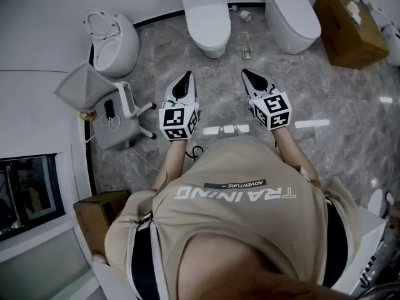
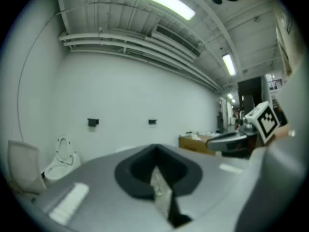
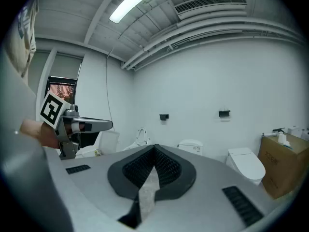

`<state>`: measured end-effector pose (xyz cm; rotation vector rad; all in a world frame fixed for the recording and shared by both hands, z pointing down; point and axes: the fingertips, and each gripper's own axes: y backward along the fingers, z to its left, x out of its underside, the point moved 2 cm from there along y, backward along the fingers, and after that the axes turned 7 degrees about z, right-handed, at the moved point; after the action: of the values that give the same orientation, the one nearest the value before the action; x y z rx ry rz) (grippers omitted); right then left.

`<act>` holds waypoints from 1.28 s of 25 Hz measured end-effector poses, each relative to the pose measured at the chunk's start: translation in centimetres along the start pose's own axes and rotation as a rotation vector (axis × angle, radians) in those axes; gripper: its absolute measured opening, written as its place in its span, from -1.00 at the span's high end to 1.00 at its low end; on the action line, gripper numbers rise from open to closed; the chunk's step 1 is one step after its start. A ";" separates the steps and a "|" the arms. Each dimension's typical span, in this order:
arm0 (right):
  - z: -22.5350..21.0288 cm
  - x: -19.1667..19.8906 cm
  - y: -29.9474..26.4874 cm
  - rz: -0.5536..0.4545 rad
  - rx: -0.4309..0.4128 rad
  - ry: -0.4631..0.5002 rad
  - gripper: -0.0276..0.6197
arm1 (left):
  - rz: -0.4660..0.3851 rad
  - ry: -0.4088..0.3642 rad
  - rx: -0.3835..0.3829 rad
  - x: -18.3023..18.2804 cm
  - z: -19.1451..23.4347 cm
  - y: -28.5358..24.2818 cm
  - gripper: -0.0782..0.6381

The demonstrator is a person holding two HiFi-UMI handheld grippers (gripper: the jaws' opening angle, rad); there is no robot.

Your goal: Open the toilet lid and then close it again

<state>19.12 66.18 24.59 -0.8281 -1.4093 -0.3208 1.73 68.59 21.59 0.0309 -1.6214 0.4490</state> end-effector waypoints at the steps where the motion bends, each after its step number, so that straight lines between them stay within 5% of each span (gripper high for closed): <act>1: 0.2 0.1 -0.2 0.001 -0.002 -0.001 0.87 | 0.006 0.000 0.005 0.3 0.0 0.0 0.77; 12: 1.9 0.0 -4.0 0.028 0.028 -0.013 0.87 | 0.044 0.012 0.047 1.8 3.8 -0.5 0.77; 22: 2.7 5.7 -4.8 0.162 0.068 -0.069 0.87 | 0.139 0.089 0.083 8.2 4.3 -1.1 0.77; 32: -2.7 4.2 -10.2 0.129 -0.041 -0.074 0.87 | 0.152 0.051 0.078 4.3 4.0 -8.0 0.77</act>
<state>15.17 58.46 31.94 -0.9685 -1.4140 -0.2232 -0.24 61.09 27.72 -0.0452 -1.5611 0.6251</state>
